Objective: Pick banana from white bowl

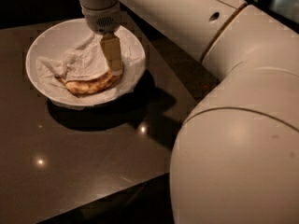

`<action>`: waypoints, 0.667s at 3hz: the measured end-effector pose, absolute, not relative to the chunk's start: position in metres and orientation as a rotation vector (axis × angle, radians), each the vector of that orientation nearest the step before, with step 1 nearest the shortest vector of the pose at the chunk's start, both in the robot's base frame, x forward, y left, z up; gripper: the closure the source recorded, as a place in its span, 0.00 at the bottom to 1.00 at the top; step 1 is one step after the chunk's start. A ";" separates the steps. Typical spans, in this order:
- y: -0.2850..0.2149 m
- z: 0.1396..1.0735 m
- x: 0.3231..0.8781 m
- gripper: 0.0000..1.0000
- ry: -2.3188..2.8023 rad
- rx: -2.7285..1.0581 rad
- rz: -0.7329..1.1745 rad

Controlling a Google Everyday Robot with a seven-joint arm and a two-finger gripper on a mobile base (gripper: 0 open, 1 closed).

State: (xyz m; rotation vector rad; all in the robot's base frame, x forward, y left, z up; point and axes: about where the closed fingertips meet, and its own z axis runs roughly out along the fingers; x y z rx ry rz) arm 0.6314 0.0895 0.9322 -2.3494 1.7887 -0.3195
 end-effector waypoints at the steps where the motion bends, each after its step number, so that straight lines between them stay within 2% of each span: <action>1: 0.095 0.911 0.633 0.26 1.826 -2.380 -0.312; 2: 0.095 0.893 0.628 0.31 1.878 -2.371 -0.248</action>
Offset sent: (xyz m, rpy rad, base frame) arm -0.0256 -0.0096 -0.0605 -0.0387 0.1942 -0.0955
